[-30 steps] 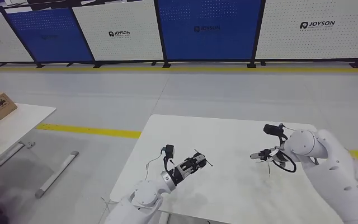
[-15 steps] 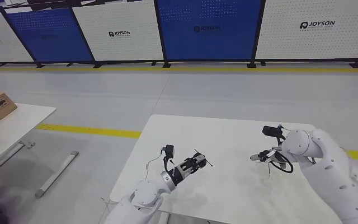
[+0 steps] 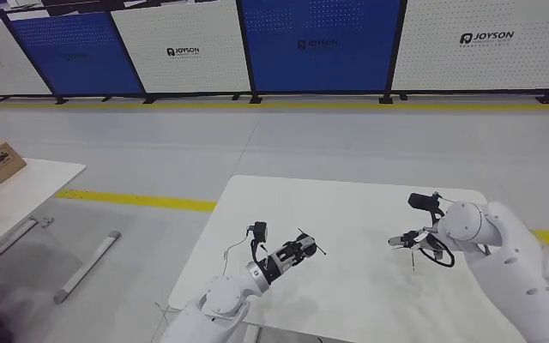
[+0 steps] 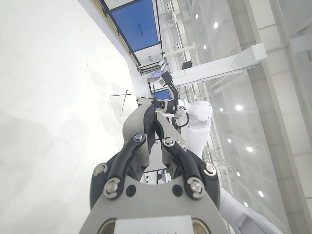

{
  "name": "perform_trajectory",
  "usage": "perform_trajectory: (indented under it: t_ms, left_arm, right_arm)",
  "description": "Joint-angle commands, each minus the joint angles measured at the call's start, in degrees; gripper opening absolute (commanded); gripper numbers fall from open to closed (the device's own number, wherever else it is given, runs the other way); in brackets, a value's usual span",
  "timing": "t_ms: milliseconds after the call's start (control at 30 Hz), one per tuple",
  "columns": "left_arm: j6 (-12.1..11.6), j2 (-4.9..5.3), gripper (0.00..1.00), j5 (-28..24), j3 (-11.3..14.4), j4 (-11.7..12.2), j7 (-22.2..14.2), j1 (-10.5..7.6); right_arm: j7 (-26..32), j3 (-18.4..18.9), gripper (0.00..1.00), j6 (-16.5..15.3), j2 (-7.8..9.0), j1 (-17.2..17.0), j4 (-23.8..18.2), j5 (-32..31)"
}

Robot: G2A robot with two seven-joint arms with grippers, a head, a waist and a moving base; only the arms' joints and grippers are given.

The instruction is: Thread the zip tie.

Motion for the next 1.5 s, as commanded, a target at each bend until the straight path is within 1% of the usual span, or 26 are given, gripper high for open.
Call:
perform_trajectory:
  t_ms: [0, 33, 133, 233, 300, 600, 667, 733, 767, 833, 933, 967, 1000, 1067, 1100, 1167, 1200, 1267, 1367, 1467]
  left_arm:
    - [0.0, 0.0, 0.0, 0.0, 0.0, 0.0, 0.0, 0.0]
    - [0.0, 0.0, 0.0, 0.0, 0.0, 0.0, 0.0, 0.0]
    - [0.0, 0.0, 0.0, 0.0, 0.0, 0.0, 0.0, 0.0]
    - [0.0, 0.0, 0.0, 0.0, 0.0, 0.0, 0.0, 0.0]
    - [0.0, 0.0, 0.0, 0.0, 0.0, 0.0, 0.0, 0.0]
    - [0.0, 0.0, 0.0, 0.0, 0.0, 0.0, 0.0, 0.0]
    - [0.0, 0.0, 0.0, 0.0, 0.0, 0.0, 0.0, 0.0]
    - [0.0, 0.0, 0.0, 0.0, 0.0, 0.0, 0.0, 0.0]
    - [0.0, 0.0, 0.0, 0.0, 0.0, 0.0, 0.0, 0.0]
    - [0.0, 0.0, 0.0, 0.0, 0.0, 0.0, 0.0, 0.0]
    - [0.0, 0.0, 0.0, 0.0, 0.0, 0.0, 0.0, 0.0]
    - [0.0, 0.0, 0.0, 0.0, 0.0, 0.0, 0.0, 0.0]
    - [0.0, 0.0, 0.0, 0.0, 0.0, 0.0, 0.0, 0.0]
    - [0.0, 0.0, 0.0, 0.0, 0.0, 0.0, 0.0, 0.0]
    - [0.0, 0.0, 0.0, 0.0, 0.0, 0.0, 0.0, 0.0]
    - [0.0, 0.0, 0.0, 0.0, 0.0, 0.0, 0.0, 0.0]
    - [0.0, 0.0, 0.0, 0.0, 0.0, 0.0, 0.0, 0.0]
    - [0.0, 0.0, 0.0, 0.0, 0.0, 0.0, 0.0, 0.0]
    - [0.0, 0.0, 0.0, 0.0, 0.0, 0.0, 0.0, 0.0]
    - [0.0, 0.0, 0.0, 0.0, 0.0, 0.0, 0.0, 0.0]
  right_arm:
    - [-0.93, 0.04, 1.0, -0.21, -0.01, -0.4, 0.02, 0.08]
    - [-1.89, 0.04, 1.0, -0.68, 0.01, -0.85, -0.03, -0.12]
    - [-2.16, 0.7, 1.0, -2.47, 0.35, -1.51, -0.45, -0.88]
    - [0.13, 0.44, 1.0, -4.05, 0.77, -1.57, -1.54, -3.88]
    - [0.75, 0.6, 1.0, -3.67, 0.84, -1.56, -2.25, -4.48]
    - [0.75, 0.6, 1.0, -3.67, 0.84, -1.56, -2.25, -4.48]
    - [-0.64, 0.52, 1.0, -4.09, 0.8, -2.27, -1.99, -4.48]
    - [-0.13, 0.35, 1.0, -3.21, 0.65, -1.99, -1.35, -4.55]
    - [0.1, -0.02, 1.0, -3.26, 0.55, -1.7, -1.33, -5.04]
    - [0.1, -0.06, 1.0, -4.38, 0.41, -1.47, -0.96, -4.43]
    - [0.06, 0.6, 0.89, -4.93, 0.54, -1.53, -0.78, -4.4]
    - [0.04, 0.86, 0.82, -5.15, 0.61, -1.69, -1.0, -4.35]
    - [0.06, 1.1, 0.67, -5.31, 0.69, -1.89, -1.21, -4.44]
    - [0.18, 1.53, 0.64, -5.16, 0.84, -2.32, -1.67, -4.77]
    - [0.27, 1.65, 0.49, -5.12, 0.88, -2.46, -1.82, -4.89]
    - [0.49, 1.9, 0.47, -5.21, 0.94, -2.64, -1.92, -4.99]
    - [0.57, 1.96, 0.42, -5.27, 0.95, -2.68, -1.95, -5.03]
    - [1.11, 1.99, 0.4, -5.25, 0.96, -2.68, -1.85, -5.25]
    - [1.68, 1.52, 0.4, -3.86, 0.84, -2.25, -1.36, -6.09]
    - [1.68, 0.88, 0.43, -3.52, 0.7, -1.69, -0.46, -5.7]
